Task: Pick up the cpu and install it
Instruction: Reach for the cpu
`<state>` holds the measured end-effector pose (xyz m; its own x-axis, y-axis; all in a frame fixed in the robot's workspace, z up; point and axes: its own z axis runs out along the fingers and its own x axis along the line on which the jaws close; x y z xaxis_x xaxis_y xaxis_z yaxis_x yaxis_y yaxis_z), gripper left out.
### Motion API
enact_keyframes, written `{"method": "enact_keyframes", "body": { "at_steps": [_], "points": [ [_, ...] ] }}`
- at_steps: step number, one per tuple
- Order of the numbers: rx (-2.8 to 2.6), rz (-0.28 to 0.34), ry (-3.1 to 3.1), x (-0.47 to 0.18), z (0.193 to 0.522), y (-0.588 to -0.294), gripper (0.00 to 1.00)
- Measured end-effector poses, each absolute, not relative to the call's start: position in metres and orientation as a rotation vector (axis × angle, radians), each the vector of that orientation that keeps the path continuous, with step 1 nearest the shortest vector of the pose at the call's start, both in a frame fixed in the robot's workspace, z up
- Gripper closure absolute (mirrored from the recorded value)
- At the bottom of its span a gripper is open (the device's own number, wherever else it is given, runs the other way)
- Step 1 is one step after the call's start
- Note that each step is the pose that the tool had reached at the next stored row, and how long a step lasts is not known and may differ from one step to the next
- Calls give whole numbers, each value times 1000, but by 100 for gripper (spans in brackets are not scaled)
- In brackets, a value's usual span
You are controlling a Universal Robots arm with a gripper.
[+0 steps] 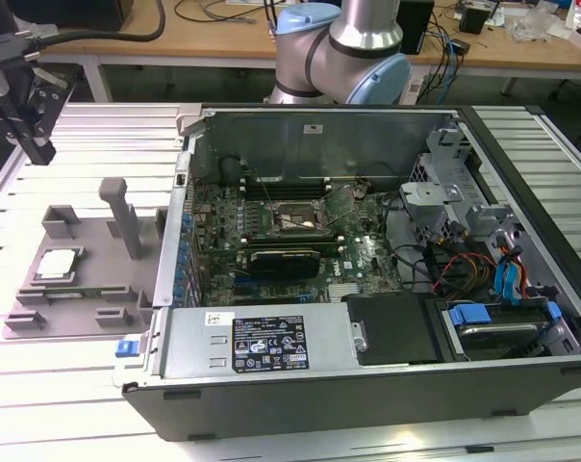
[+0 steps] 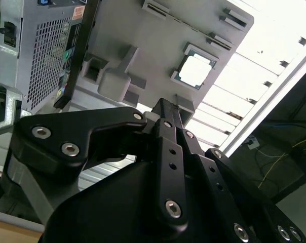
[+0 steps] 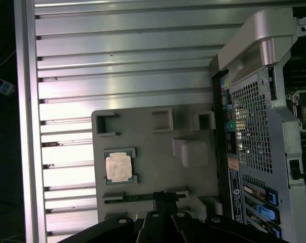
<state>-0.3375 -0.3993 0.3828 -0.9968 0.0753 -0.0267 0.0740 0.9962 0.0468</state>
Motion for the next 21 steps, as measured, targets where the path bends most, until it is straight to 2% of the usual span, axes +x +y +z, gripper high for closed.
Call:
{"method": "enact_keyframes", "body": {
  "at_steps": [21],
  "points": [
    [116, 71, 3111, -354, 336, -410, 89]
  ]
}}
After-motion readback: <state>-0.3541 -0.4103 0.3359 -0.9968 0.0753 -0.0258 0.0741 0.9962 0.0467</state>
